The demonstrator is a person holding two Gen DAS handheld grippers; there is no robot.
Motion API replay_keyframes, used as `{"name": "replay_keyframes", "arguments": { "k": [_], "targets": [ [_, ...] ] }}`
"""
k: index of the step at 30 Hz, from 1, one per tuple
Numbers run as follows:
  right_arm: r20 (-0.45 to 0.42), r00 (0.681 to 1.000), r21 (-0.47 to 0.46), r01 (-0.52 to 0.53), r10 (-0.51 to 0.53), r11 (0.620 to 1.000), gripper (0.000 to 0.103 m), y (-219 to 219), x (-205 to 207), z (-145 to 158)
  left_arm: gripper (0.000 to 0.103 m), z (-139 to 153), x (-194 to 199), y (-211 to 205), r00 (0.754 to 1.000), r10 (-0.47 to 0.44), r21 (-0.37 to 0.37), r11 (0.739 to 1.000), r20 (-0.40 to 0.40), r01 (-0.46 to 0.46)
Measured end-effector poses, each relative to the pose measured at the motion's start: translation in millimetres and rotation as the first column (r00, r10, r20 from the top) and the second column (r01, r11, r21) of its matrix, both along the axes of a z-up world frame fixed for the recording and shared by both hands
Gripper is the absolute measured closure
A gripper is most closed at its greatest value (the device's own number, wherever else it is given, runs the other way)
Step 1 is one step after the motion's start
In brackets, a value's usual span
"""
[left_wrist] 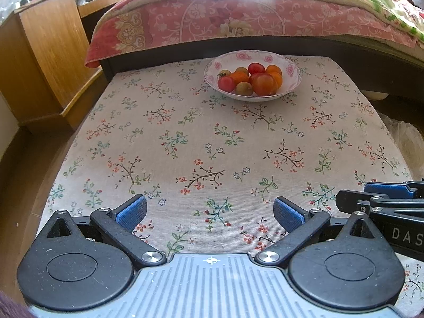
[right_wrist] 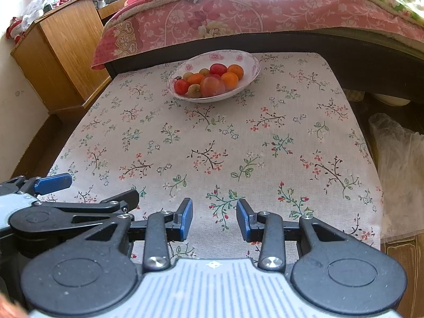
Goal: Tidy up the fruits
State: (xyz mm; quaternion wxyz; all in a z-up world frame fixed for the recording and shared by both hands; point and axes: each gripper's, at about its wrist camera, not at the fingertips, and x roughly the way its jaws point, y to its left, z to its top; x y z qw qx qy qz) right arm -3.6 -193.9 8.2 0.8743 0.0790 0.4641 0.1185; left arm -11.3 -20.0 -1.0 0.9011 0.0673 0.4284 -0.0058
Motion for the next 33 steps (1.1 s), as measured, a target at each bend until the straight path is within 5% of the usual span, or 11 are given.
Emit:
{"name": "replay_keyframes", "arguments": {
  "k": [33],
  "targets": [
    [-0.001, 1.0, 0.0, 0.0, 0.0, 1.0, 0.064, 0.5, 0.8, -0.7, 0.0, -0.4, -1.1, 0.4, 1.0, -0.006, 0.016, 1.0, 0.005, 0.006]
  ]
}}
